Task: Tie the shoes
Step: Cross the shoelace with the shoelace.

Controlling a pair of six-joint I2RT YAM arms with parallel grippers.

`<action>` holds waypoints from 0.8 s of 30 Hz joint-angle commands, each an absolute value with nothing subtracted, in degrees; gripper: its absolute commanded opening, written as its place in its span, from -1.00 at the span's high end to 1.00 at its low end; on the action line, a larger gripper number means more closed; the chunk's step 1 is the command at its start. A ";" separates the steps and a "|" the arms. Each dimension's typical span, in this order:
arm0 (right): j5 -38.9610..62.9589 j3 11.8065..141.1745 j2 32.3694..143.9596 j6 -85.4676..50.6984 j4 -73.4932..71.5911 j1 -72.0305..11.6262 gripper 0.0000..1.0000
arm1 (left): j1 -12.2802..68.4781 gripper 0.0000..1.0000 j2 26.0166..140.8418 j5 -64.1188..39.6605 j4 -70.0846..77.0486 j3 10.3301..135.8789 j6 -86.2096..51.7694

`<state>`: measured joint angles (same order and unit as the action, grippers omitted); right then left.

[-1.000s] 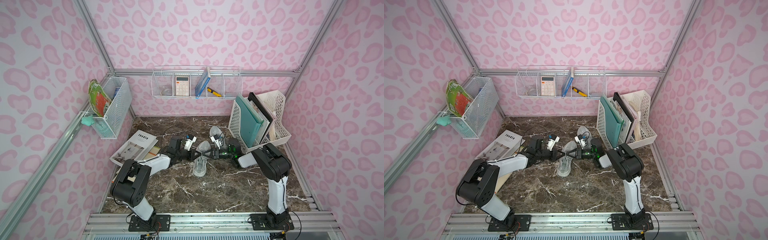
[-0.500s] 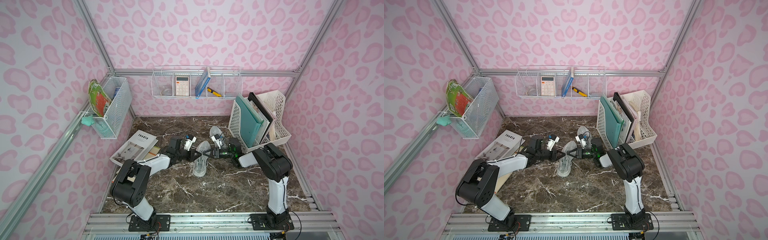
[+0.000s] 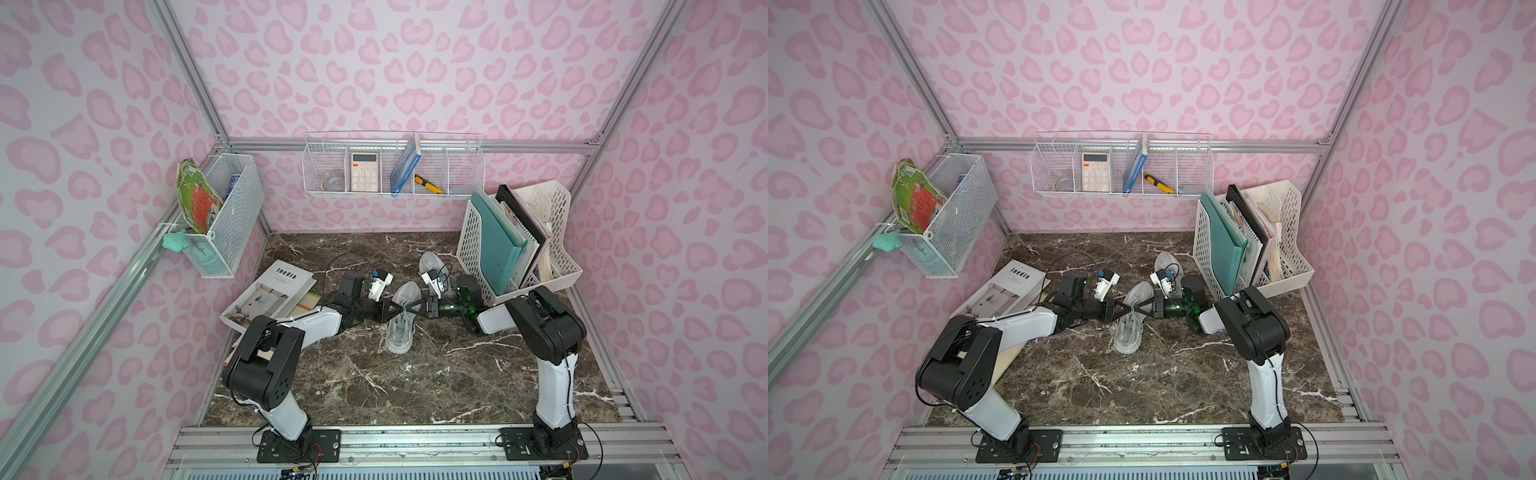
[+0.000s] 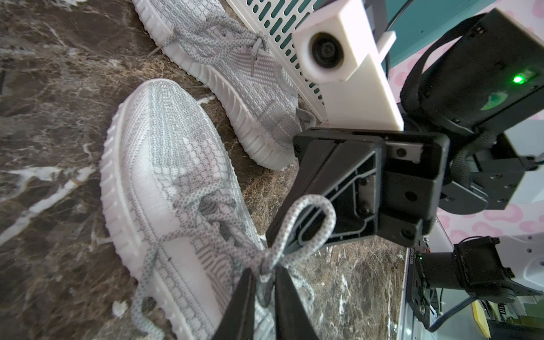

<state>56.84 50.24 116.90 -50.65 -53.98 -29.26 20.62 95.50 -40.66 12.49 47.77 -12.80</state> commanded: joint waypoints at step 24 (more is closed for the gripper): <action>55.68 52.64 114.79 -42.00 -43.05 -28.80 0.60 | 21.01 0.62 97.62 -38.74 7.65 51.44 -8.80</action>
